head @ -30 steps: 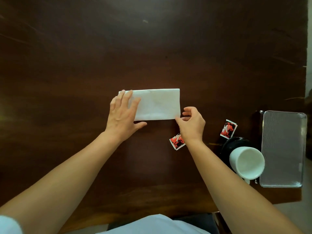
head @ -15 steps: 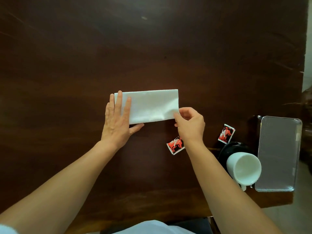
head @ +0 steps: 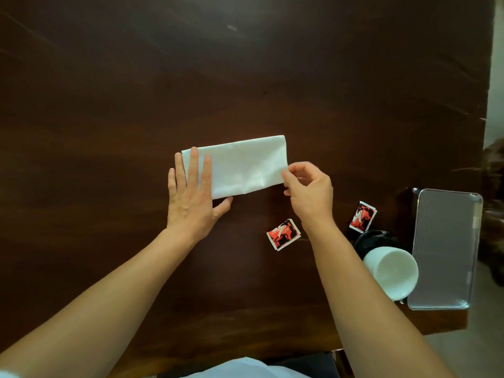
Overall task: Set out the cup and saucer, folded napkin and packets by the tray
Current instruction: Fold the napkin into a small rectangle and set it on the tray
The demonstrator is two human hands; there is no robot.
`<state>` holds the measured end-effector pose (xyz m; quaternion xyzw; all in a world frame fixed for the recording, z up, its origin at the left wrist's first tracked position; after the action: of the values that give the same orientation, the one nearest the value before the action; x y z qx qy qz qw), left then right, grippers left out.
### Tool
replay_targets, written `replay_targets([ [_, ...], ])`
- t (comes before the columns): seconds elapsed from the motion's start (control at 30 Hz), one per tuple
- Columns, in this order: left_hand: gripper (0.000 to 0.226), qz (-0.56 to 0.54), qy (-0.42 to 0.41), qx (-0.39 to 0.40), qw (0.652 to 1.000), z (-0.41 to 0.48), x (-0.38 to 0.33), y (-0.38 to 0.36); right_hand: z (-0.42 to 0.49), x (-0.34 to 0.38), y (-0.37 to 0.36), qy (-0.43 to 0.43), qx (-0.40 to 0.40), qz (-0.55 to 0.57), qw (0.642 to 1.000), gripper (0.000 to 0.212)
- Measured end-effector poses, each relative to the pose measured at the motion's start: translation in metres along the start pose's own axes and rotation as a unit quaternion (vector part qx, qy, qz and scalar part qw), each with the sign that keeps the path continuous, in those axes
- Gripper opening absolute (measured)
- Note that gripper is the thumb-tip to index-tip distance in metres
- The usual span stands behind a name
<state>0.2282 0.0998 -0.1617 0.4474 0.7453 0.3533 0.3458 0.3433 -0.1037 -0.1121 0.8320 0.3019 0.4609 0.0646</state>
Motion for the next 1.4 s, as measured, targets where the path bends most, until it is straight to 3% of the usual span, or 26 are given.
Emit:
replay_targets([
  [0.13,0.092,-0.009,-0.005,0.004,1.000,-0.003,0.005,-0.004,0.008,-0.003,-0.005,-0.033,0.016,0.002,0.999,0.007],
  [0.4,0.083,-0.027,-0.002,0.017,0.999,-0.001,0.002,-0.001,0.011,-0.010,-0.002,-0.070,-0.045,-0.076,0.994,0.008],
  [0.47,0.083,-0.023,-0.003,0.020,1.000,-0.002,0.000,0.000,0.008,-0.012,-0.002,-0.061,-0.037,-0.073,0.995,0.002],
  [0.57,0.083,-0.019,-0.002,0.025,1.000,-0.001,0.000,0.001,0.009,-0.008,0.000,-0.012,-0.017,-0.040,0.999,0.014],
  [0.67,0.085,-0.018,0.001,0.030,0.999,-0.002,0.002,0.001,0.016,0.004,-0.002,0.036,0.011,0.004,0.999,0.012],
  [0.9,0.083,-0.053,-0.002,0.028,0.998,-0.003,-0.002,0.006,0.026,-0.009,-0.002,0.011,0.020,-0.129,0.991,0.011],
  [1.0,0.079,-0.051,0.013,-0.028,0.998,-0.006,-0.001,0.020,0.028,-0.009,-0.004,0.031,0.017,-0.166,0.986,0.011],
  [1.17,0.033,-0.033,-0.036,-0.168,0.985,-0.013,0.006,0.038,0.031,-0.011,-0.001,0.028,0.047,-0.153,0.987,0.007],
  [1.4,0.028,-0.104,-0.051,-0.213,0.970,-0.007,-0.003,0.054,0.030,-0.012,0.002,0.044,0.055,-0.169,0.983,0.003],
])
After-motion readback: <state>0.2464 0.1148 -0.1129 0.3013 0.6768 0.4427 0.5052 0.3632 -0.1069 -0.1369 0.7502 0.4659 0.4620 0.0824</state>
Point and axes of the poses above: each hand's wrist, its own z-axis towards the middle knuckle, its own y-axis out of the back of the hand, x = y × z, the point moved 3 cm from there along z, towards the middle knuckle, and after that the axes turned 13 degrees about x, right-handed, at the moved point
